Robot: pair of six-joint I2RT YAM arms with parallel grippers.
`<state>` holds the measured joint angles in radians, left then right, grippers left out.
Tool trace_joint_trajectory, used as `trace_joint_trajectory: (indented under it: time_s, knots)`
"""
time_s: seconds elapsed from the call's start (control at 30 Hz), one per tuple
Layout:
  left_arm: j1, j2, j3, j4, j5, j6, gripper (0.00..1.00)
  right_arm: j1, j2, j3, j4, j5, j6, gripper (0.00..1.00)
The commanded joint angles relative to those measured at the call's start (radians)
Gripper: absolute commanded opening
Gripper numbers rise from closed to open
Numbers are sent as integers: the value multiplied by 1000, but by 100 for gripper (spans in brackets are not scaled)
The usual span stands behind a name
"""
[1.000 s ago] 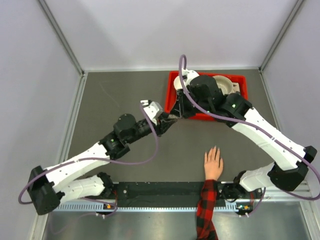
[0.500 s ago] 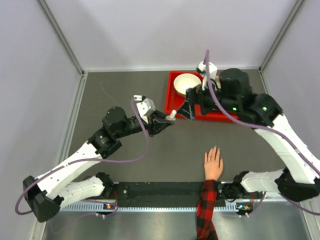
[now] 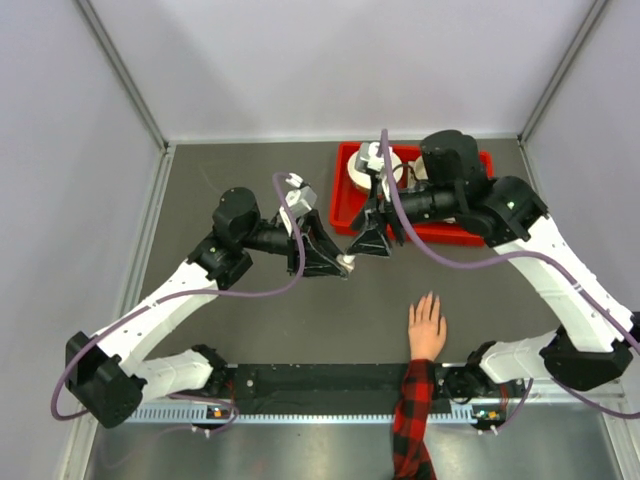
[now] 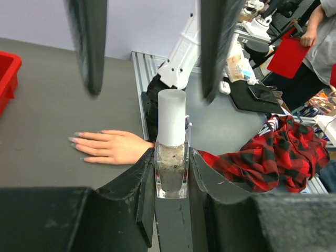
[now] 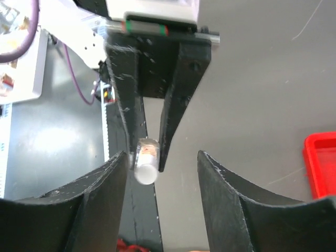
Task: Paint the nails
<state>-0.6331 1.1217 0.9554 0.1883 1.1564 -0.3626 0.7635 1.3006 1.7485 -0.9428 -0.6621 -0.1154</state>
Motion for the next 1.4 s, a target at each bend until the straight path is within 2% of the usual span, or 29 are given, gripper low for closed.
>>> trace_joint_trajectory:
  time_s: [0.0,0.07,0.2,0.4,0.5,0.63,0.7,0.87,0.97,1.0,1.03,1.1,1.13,1.2,1.23,1.27,1.33,1.37]
  knots:
    - [4,-19,33,103,39,-30,0,3,0,29,-25,-85,-50,54]
    - [4,-19,31,102,32,-26,0,2,8,23,-24,-108,-52,53]
    - [4,-19,31,96,23,-21,0,3,12,3,-19,-151,-55,38]
    - [4,-13,42,76,26,-4,0,3,12,-17,-31,-183,-67,41]
    - [4,-14,42,74,25,-2,0,2,11,-27,-34,-183,-72,37]
    - [6,-11,48,73,32,-4,0,3,12,-37,-33,-176,-73,36]
    - [6,-13,49,69,31,-2,0,3,12,-32,-31,-169,-72,27]
    - [6,-11,49,66,31,1,0,3,14,-27,-34,-174,-72,25]
    - [6,-14,51,59,5,16,0,2,15,-38,-33,-172,-69,13]
    - [6,-19,51,40,-29,27,0,5,16,-43,-34,-171,-64,3]
    - [4,-23,52,28,-53,57,0,3,16,-44,-27,-168,-58,0]
    - [4,-33,55,-12,-124,105,0,7,16,-50,-14,-117,-23,0]
    - [4,-36,54,-32,-203,143,0,8,19,-52,-5,-82,-1,0]
    - [3,-57,34,-38,-286,186,0,17,43,-47,-2,92,94,0]
    - [3,-68,22,-18,-384,209,0,28,61,-35,-11,187,205,0]
    - [3,-88,-4,-4,-443,218,0,45,103,-12,-54,407,267,0]
    - [3,-105,-33,31,-532,240,0,101,132,29,-88,670,455,0]
    - [3,-111,-68,78,-611,244,0,112,134,23,-94,831,670,0]
